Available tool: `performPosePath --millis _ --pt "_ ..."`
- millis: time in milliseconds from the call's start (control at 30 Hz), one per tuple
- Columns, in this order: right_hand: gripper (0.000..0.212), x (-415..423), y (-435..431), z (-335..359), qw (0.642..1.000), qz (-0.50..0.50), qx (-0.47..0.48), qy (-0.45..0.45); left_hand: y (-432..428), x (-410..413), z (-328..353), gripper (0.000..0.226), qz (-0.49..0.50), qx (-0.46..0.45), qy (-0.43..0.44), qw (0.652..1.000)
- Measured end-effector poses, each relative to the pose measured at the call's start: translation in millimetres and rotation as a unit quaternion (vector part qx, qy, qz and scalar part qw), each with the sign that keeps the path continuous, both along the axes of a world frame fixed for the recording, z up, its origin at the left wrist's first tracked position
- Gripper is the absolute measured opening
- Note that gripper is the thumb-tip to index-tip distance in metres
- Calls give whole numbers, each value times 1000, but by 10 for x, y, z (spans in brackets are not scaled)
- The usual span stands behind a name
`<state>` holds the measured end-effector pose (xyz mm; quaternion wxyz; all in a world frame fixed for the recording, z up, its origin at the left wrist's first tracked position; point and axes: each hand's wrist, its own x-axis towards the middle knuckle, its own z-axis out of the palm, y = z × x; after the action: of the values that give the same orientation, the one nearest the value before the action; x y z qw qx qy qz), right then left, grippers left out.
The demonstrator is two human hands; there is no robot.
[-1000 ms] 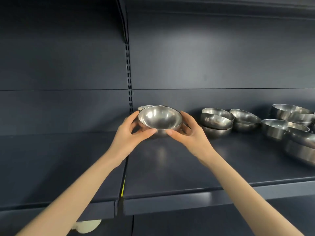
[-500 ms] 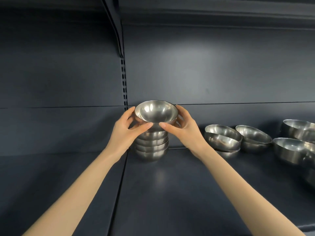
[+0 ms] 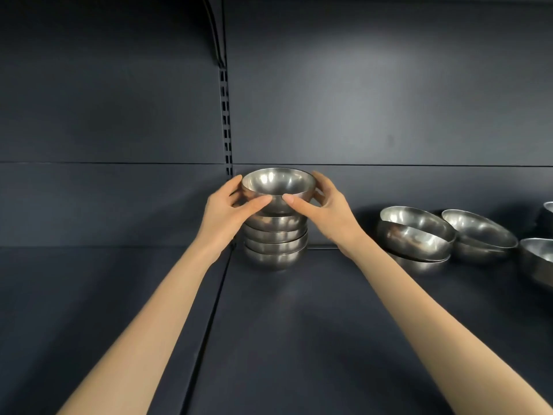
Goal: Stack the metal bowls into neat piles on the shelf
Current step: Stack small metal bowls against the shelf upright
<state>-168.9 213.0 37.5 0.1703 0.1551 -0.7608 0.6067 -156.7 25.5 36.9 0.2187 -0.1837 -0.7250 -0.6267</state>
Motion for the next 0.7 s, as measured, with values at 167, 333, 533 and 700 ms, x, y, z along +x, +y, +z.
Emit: performPosePath --millis 167,333,533,700 --pt "87 30 -45 -74 1000 -6 21 8 -62 -85 -124 38 12 -20 -33 999" --pt "83 27 -51 -221 1000 13 25 -4 -66 -129 -219 79 2 10 -88 996" --pt "73 8 -15 -333 999 26 26 11 -66 -123 -284 73 -28 -12 -93 995" --pt "66 -84 36 -455 999 22 37 -2 -85 -117 -339 25 -45 -44 -87 994"
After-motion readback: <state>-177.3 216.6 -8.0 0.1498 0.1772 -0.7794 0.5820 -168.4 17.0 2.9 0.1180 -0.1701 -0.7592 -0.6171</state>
